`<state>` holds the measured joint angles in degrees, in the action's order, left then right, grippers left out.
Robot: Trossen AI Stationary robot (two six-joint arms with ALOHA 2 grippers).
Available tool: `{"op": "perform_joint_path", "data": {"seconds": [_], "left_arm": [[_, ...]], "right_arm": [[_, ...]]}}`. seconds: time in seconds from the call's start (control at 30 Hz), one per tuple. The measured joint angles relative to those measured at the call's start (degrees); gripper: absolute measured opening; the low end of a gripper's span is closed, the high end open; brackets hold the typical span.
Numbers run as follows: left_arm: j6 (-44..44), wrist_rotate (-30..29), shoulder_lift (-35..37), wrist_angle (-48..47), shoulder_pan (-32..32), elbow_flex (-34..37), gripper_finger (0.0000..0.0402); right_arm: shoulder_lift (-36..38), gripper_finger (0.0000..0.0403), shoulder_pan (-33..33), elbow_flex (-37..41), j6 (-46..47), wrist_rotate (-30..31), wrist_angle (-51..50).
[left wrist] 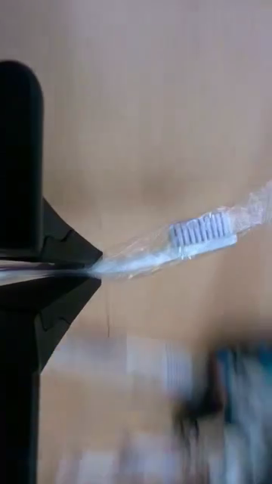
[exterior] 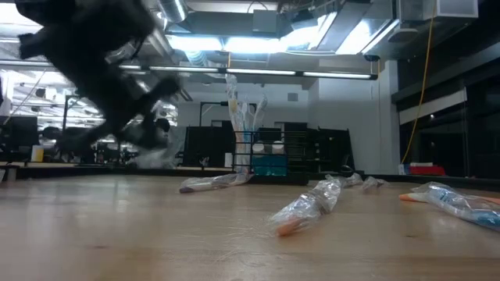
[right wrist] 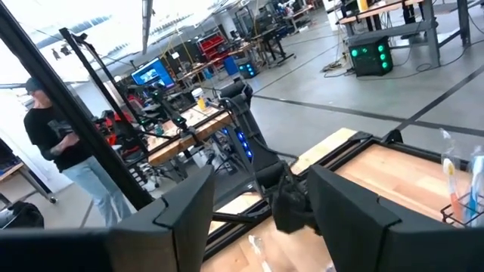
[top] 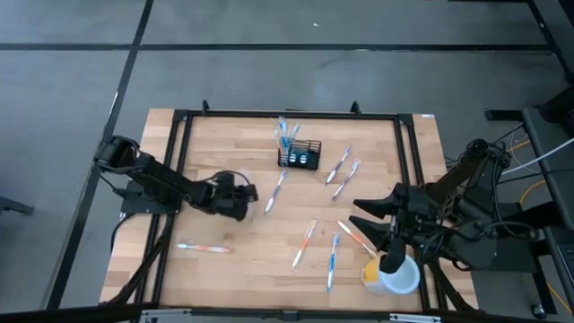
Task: Pick & Place toothbrushing station
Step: Put the violet toothbrush into the right section of the mesh organizer
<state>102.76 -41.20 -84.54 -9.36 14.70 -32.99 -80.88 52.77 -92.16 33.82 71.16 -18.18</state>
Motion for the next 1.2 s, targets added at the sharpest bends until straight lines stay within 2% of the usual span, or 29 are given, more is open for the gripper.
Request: {"op": "perform_joint_path", "data": {"seconds": [0.1,0.17,0.27,0.37,0.57,0.73,1.0,1.2], "left_arm": [[-18.8,-6.6,0.4,19.4,-0.2,-0.1,0.0011],[-33.8,-8.2,0.4,33.6,-0.7,-0.2,0.0008],[-52.8,-7.7,0.5,51.9,-3.0,-0.2,0.0006],[-63.4,-4.0,0.5,60.1,-6.4,-1.3,0.0002],[-73.1,14.9,0.5,61.5,-12.4,-7.9,0.0003],[-76.1,28.0,0.5,61.4,-12.6,-13.8,0.0002],[-78.3,29.8,0.6,57.4,-8.2,-21.0,0.0],[-79.2,30.0,0.6,56.7,-5.0,-24.1,0.0001]], "right_arm": [[0.0,0.0217,0.0,0.0,0.0,0.0,0.3],[0.0,0.0217,0.0,0.0,0.0,0.0,0.5],[0.0,0.0217,-0.1,0.0,-0.5,0.8,0.6],[0.0,0.0217,-0.1,0.0,-1.3,1.9,0.7],[0.0,0.0217,-0.1,0.0,-1.0,2.0,-0.4],[0.0,0.0217,-1.1,0.0,2.0,0.3,-2.9],[-0.2,0.0217,-7.6,0.0,3.4,-12.4,-2.8],[-0.3,0.0216,-12.2,0.0,3.5,-17.3,-2.8]]}}
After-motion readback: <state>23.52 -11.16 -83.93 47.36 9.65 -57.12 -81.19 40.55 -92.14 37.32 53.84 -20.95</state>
